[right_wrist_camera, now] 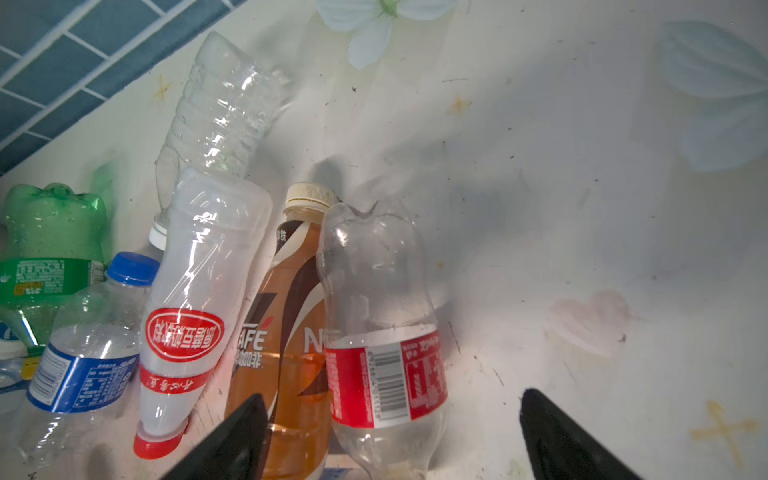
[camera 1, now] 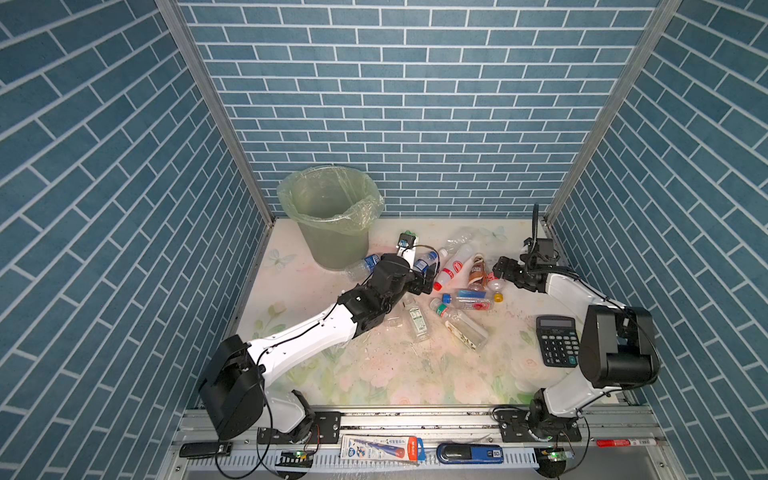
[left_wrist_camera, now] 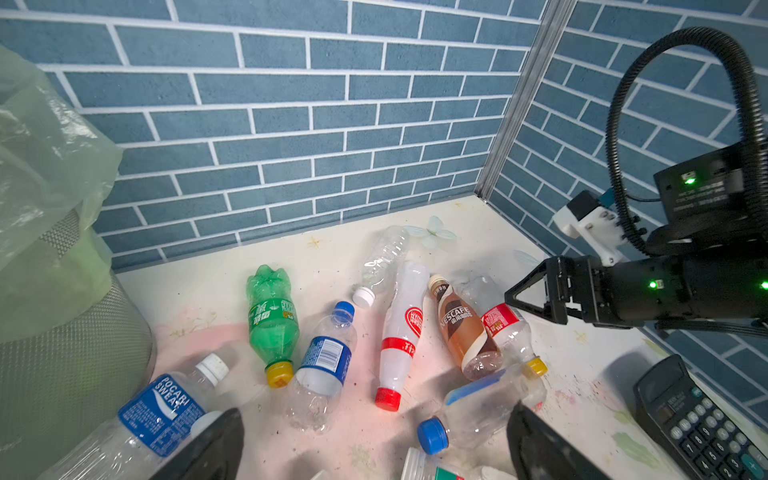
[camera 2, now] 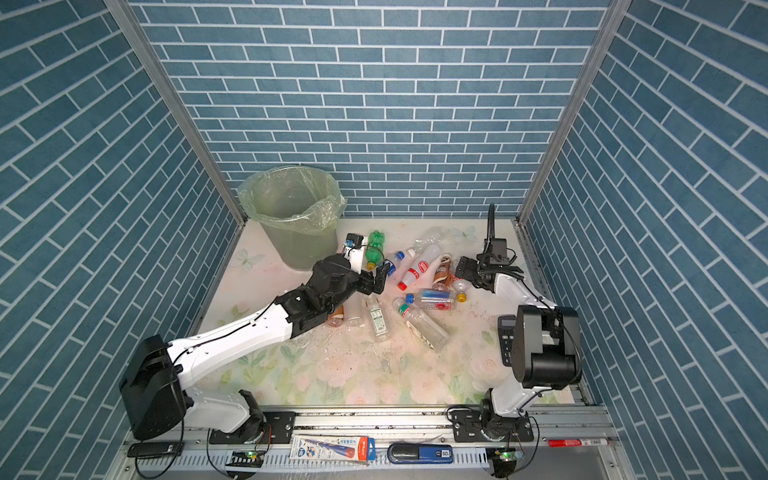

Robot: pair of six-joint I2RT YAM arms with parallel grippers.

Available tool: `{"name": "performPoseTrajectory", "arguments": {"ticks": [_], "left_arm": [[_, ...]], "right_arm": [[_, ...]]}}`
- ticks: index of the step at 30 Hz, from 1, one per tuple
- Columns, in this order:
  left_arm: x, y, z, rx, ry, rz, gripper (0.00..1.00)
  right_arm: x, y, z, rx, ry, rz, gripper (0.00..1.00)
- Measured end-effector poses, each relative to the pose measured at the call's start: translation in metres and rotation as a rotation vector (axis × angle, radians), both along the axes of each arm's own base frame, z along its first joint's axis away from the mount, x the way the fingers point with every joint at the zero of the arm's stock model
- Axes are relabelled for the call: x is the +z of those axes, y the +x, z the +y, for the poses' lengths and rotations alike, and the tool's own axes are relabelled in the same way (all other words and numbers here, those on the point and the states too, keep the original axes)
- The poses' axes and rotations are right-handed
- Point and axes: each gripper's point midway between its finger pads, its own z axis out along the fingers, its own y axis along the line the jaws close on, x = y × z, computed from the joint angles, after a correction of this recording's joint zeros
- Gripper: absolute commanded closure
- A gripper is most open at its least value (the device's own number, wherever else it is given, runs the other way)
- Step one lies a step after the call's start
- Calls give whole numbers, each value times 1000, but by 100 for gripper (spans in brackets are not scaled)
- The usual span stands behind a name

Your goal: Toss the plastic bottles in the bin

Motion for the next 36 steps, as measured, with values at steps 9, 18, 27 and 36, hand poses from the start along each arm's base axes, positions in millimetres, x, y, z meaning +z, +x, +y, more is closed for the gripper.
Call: {"name": "performPoseTrajectory", "arguments": {"ticks": [9,18,27,36], "left_arm": [[14,16,-17,13,-2,44,1],[1,18,-22,12,29,116,1],[10,15,-23,-3,4,166,1],[4,11,-35,-67,-34,256,1]], "right_arm": [[-19,12,11,18,-15,74,22],[-42,19,6,8,-51,147,32],[-48,24,4,17,-74,164,54],[-31,20,3,21,-78,144,61]]}}
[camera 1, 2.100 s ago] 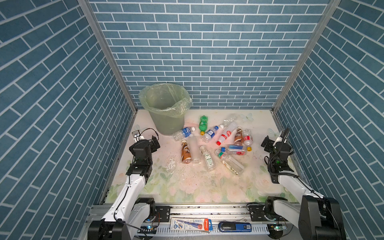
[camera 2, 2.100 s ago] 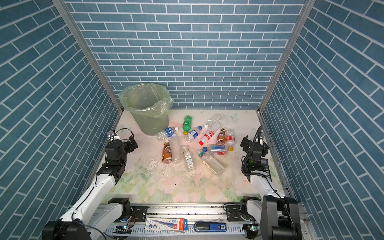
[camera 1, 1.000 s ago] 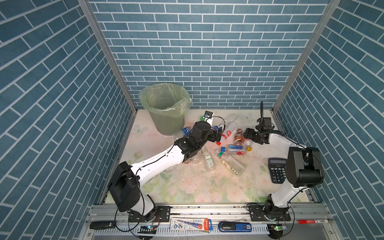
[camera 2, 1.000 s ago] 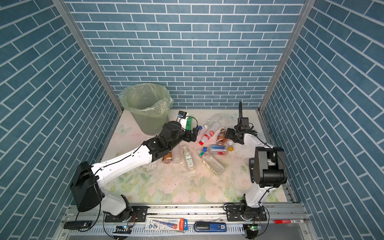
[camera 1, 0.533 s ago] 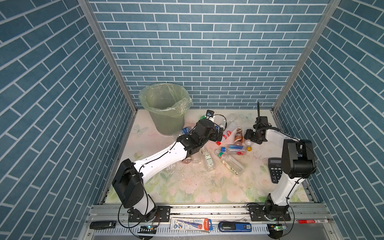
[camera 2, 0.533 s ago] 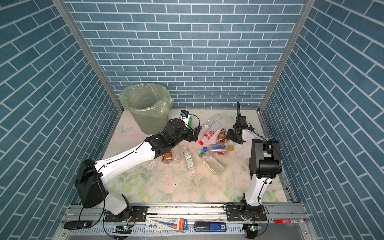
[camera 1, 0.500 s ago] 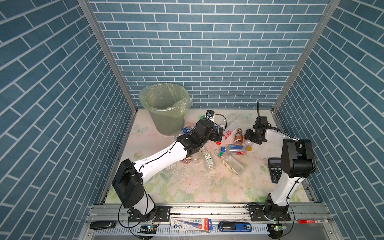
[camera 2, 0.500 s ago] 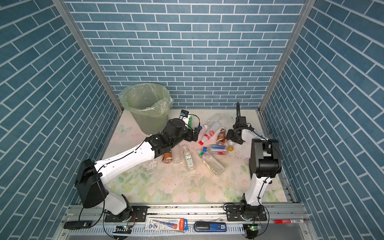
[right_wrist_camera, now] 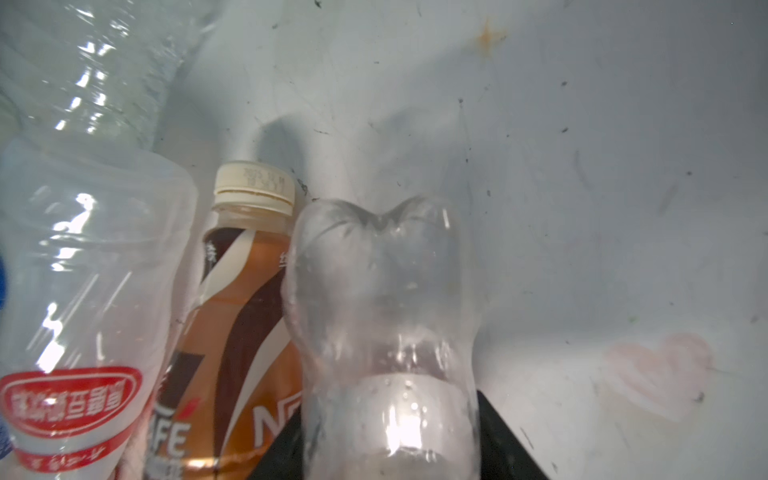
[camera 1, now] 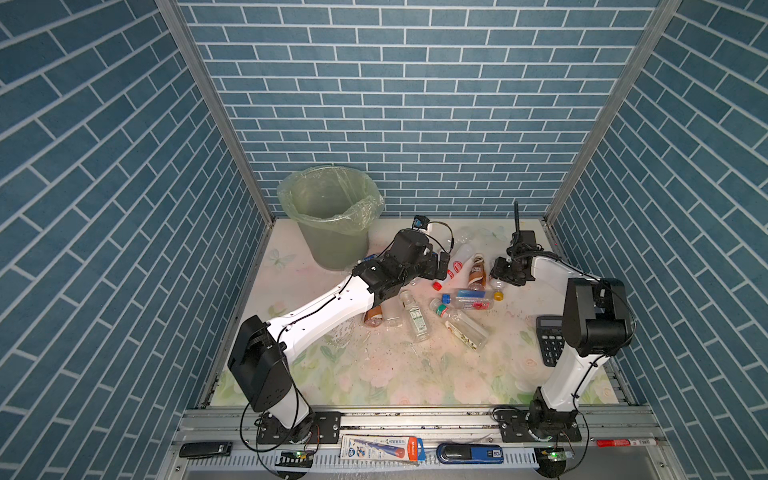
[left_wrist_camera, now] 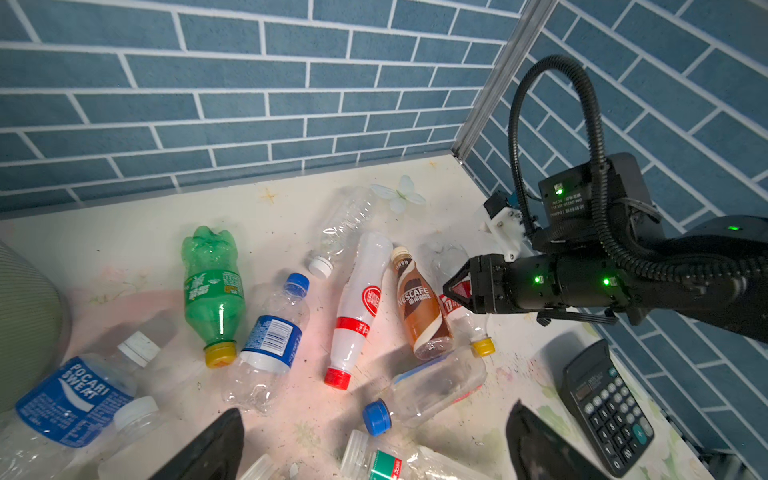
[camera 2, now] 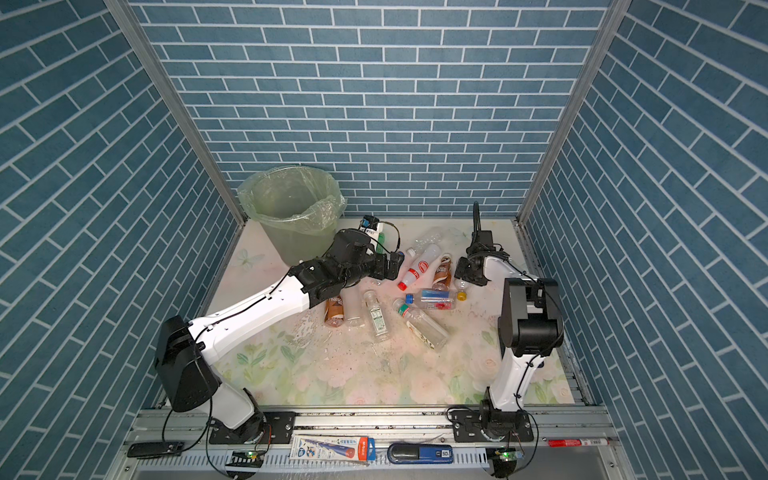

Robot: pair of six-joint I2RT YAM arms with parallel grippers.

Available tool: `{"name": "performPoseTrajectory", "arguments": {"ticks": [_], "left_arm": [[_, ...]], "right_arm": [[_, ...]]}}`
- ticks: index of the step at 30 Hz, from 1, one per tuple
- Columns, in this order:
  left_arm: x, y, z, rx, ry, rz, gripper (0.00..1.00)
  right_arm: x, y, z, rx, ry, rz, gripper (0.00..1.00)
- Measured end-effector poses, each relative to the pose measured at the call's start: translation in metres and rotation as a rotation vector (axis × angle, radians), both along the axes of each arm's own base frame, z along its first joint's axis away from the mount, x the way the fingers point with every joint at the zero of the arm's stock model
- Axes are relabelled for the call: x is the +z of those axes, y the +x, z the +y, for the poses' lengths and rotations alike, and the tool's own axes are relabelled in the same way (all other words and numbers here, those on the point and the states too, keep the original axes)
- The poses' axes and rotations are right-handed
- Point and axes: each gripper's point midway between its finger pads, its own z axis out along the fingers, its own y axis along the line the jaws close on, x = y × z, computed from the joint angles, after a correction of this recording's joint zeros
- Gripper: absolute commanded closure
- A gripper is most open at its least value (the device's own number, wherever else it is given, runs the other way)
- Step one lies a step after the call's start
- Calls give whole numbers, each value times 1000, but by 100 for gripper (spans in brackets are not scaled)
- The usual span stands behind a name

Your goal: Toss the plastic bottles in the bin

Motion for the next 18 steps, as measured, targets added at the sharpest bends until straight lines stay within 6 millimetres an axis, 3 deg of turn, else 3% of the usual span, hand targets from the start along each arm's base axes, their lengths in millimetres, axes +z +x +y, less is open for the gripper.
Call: {"name": "performPoseTrajectory", "arguments": {"ticks": [4,10,15,18], "left_arm": [[-5,-4,-12,-48,-30,44,1],[-7,-9,-34,-123,-115,97,1],[2,-7,-50,-142,-226,118,1],[2,-4,-58,-138,-279,139,1]], "right_arm": [[36,2,1,-2,15,-68,61],[108,15,18,-33,168,-236,63],[159,25,43,-42,311,-343,63],[179,28,66,-15,368,-378,63]]}}
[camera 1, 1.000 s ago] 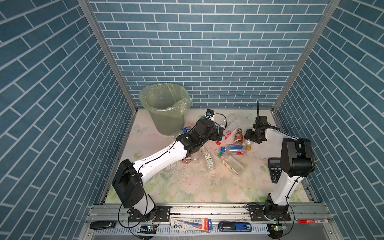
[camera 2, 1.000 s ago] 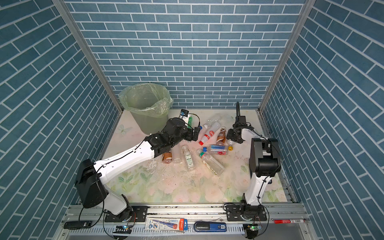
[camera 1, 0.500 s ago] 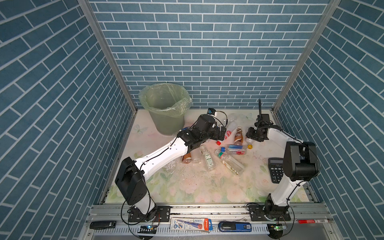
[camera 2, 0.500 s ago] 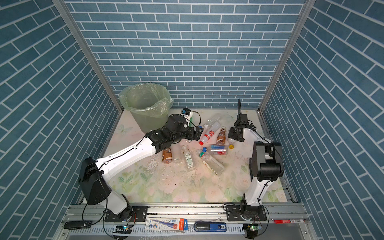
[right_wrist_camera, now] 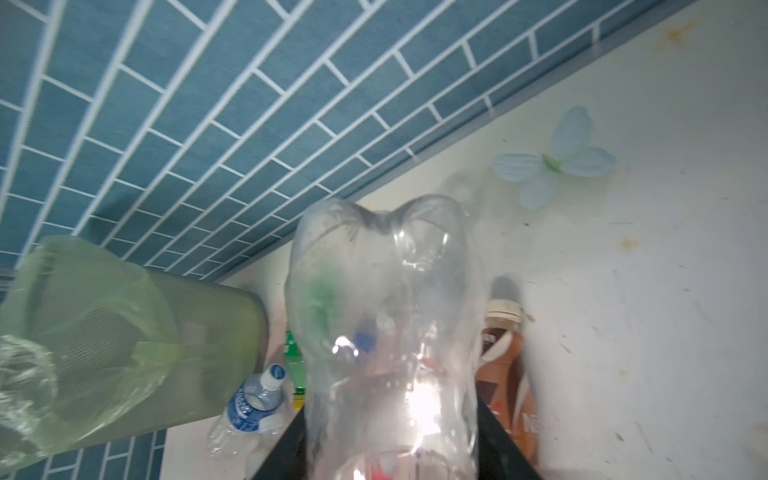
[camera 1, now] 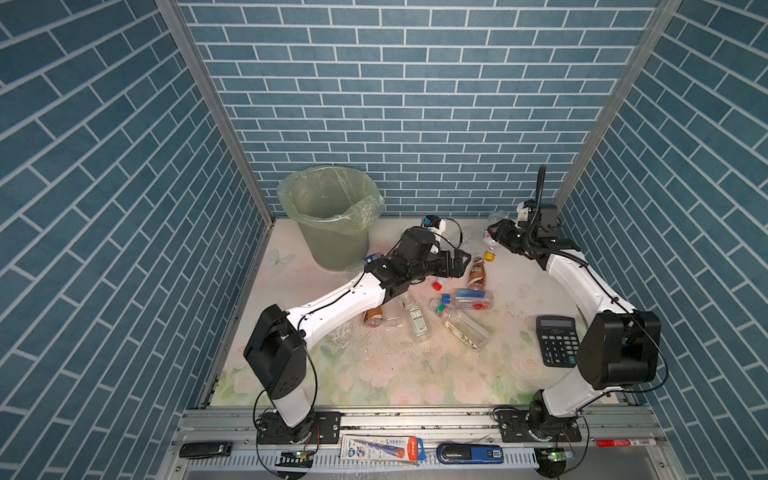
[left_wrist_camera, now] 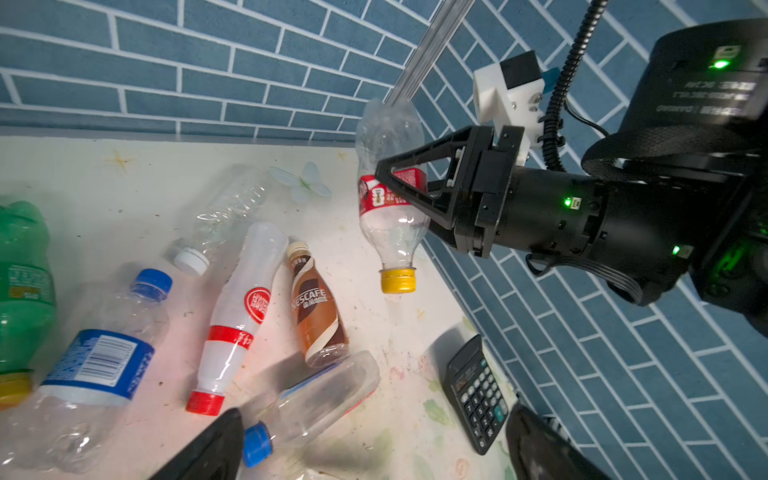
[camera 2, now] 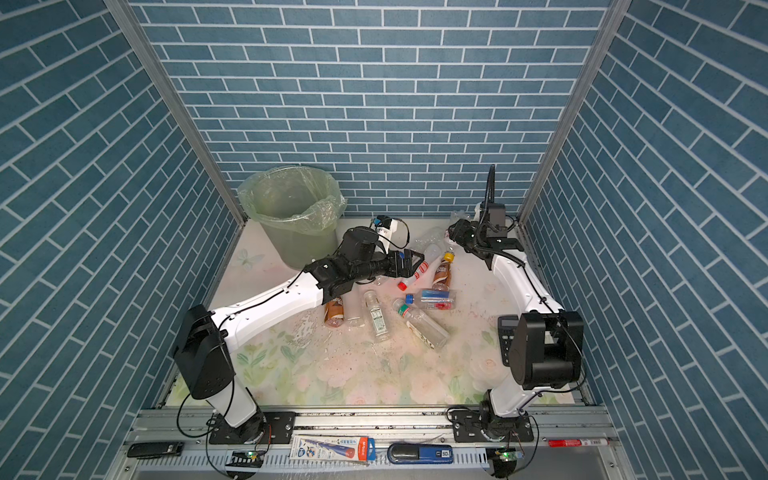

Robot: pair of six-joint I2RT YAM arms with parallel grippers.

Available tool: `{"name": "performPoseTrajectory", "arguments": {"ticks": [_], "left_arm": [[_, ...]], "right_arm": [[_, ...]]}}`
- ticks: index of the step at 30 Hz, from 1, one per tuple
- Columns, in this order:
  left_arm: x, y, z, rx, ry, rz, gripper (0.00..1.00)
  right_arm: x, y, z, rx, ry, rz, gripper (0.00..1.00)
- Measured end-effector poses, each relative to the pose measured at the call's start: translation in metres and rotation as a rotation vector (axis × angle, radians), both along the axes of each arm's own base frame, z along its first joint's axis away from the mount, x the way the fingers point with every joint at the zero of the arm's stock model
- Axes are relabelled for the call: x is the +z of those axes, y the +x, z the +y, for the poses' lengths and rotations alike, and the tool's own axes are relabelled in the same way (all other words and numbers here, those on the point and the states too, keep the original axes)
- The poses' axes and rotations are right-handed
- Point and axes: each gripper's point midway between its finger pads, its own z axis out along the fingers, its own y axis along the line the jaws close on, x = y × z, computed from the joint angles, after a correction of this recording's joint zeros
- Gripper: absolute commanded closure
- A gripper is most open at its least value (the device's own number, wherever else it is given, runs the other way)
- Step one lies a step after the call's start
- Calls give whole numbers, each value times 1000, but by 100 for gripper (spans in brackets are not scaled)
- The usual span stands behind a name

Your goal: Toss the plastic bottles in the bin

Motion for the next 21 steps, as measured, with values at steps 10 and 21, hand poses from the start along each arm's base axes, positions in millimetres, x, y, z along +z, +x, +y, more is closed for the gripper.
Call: {"name": "performPoseTrajectory", "arguments": {"ticks": [10,21], "left_arm": [[-11,17,-10,37,-103,74,9],[-20,43,-1,86,-155,109,30]], "right_arm": [[32,-4,58,56,144,-62,63],[47,-12,93,102,207,-91,63]]}}
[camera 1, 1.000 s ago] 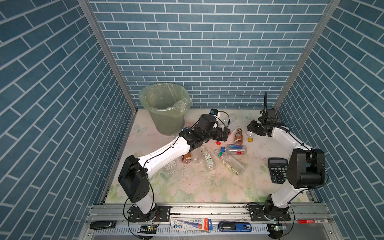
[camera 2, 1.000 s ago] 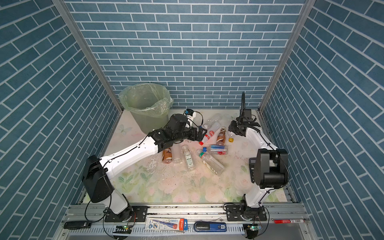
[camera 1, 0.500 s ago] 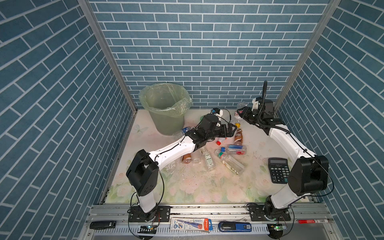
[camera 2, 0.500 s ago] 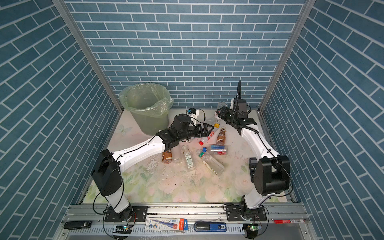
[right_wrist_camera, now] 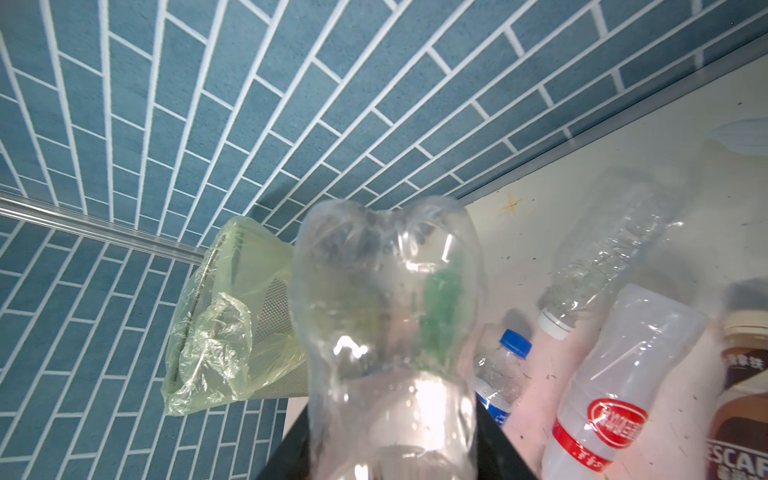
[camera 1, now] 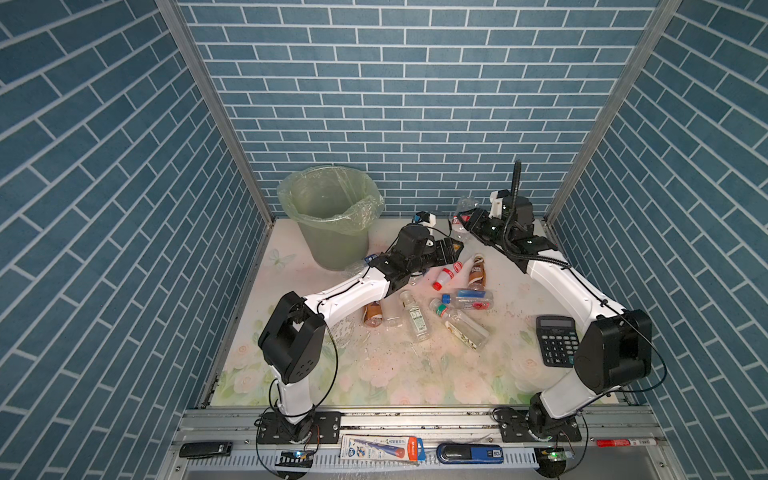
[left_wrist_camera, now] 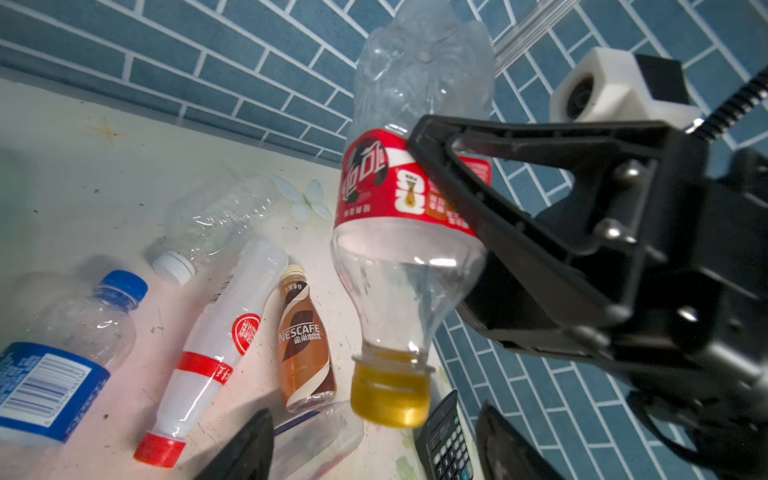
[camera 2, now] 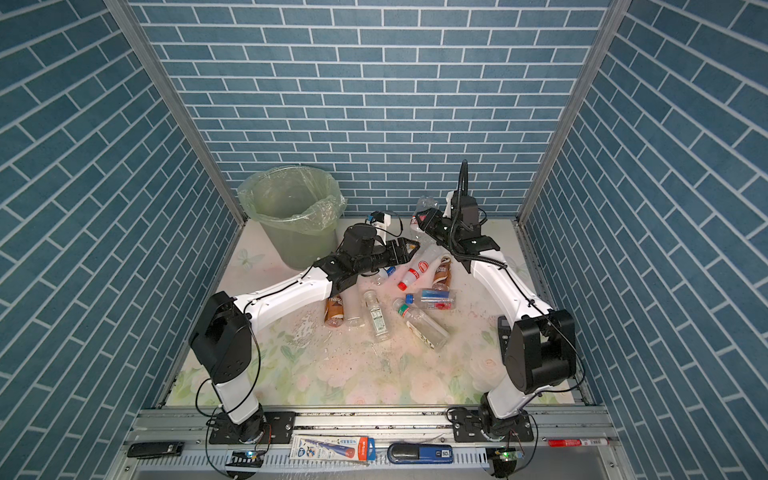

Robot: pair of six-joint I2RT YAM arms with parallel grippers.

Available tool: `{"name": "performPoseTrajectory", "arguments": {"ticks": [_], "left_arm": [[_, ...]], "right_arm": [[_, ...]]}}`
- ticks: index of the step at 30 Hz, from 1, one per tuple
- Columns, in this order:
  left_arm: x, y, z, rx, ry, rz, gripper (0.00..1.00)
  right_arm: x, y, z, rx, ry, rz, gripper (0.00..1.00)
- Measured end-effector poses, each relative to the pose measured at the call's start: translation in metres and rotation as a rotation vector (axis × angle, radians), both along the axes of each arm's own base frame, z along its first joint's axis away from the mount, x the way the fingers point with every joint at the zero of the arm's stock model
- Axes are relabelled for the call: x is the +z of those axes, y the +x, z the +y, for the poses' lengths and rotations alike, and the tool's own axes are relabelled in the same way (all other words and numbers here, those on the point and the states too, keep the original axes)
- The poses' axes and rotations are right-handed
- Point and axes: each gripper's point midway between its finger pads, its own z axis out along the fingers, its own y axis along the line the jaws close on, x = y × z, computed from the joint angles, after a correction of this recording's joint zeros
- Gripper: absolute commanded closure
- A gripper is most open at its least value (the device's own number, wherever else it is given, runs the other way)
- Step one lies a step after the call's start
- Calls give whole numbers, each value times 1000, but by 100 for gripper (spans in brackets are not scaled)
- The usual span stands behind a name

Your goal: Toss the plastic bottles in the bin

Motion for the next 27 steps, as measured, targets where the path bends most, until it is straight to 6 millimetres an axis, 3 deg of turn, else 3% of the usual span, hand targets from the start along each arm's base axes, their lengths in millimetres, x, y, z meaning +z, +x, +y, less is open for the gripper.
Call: {"name": "performPoseTrajectory", "arguments": {"ticks": [7,21,24,27], "left_arm": [[-18,4,-7,-14,7,29,42],[0,17,-8,5,-3,-23,43],[0,18,-8,8,-5,-24,56],[4,17,-10,0,-8,-35,62]], "right_arm": [[4,-1,6,7,19,-8,63],[10,0,10,12,34,-27,63],[10,-1,10,13,35,-28,63],[10,0,10,13,35,-29,63]]}}
